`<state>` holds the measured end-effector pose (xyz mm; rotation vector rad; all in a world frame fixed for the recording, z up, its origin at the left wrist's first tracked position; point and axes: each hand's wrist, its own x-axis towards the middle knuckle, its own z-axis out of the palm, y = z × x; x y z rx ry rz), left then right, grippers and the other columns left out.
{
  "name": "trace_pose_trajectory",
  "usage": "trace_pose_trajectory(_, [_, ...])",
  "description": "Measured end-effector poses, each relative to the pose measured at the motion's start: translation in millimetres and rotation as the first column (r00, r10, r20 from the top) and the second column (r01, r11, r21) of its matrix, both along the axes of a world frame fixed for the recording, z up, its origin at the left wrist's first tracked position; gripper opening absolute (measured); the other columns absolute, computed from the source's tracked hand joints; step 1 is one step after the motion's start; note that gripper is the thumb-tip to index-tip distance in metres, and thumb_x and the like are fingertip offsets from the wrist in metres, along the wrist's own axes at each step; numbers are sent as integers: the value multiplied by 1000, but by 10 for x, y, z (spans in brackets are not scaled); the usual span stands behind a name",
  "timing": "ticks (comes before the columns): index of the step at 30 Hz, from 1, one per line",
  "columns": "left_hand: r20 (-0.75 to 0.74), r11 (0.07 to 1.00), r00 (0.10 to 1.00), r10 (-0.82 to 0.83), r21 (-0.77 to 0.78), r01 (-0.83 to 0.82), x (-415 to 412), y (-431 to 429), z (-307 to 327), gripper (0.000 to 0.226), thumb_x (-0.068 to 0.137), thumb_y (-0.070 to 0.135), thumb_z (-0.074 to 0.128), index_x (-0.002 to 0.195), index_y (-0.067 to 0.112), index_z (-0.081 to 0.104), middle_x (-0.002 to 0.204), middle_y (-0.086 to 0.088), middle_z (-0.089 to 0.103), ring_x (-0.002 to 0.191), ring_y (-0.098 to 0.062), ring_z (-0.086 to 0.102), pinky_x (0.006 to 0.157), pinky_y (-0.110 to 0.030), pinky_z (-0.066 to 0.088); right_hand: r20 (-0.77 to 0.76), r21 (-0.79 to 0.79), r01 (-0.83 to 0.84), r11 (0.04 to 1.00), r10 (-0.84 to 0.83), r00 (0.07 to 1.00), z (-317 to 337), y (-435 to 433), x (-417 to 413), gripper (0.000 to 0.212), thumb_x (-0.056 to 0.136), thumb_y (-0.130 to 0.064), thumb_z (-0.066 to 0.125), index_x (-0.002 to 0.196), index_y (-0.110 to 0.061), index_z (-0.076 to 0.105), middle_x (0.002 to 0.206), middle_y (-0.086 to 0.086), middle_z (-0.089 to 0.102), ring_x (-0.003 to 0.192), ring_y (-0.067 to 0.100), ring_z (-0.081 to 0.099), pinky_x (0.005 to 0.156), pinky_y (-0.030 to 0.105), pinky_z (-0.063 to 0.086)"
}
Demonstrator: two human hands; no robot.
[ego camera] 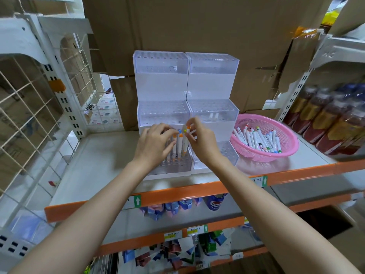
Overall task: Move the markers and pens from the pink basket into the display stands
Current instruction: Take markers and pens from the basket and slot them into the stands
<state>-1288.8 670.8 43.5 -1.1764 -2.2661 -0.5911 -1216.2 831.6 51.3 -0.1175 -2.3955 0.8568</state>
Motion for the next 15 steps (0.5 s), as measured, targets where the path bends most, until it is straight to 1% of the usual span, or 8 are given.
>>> trace_pose_trajectory(2, [14,1000,1000,-1,-9,1,18,3,-12,29,83,25,66,113,27,65,107,5,60,97,-21,58,84,-38,41,19,27,-1,1000,0,1000,-26,7,15,16,92,-5,58,102,-12,48,85,2,59,73,25,60,67,42,52])
trace_pose_trajectory(7, [19,1000,1000,13,-9,-13,47,15,-28,32,83,23,66,114,28,65,107,5,59,98,-20,57,86,-37,39,35,20,3,1000,-3,999,-62,5,49,18,90,-4,61,100,-11,48,83,-3,55,69,20,56,65,37,49])
trace_pose_trajectory(12, [21,1000,1000,20,0,-20,36,14,-48,31,84,23,65,114,27,66,106,4,60,97,-20,58,86,-37,40,44,17,-6,1000,5,999,-58,0,43,16,90,-2,60,98,-10,50,83,-1,57,71,22,58,65,36,49])
trace_pose_trajectory(15, [18,1000,1000,19,1,-19,28,13,-53,31,84,23,64,115,27,66,106,4,60,98,-20,58,86,-37,40,36,30,-22,999,21,999,-64,-6,34,9,90,-3,60,93,-10,56,88,3,63,72,20,58,67,37,52])
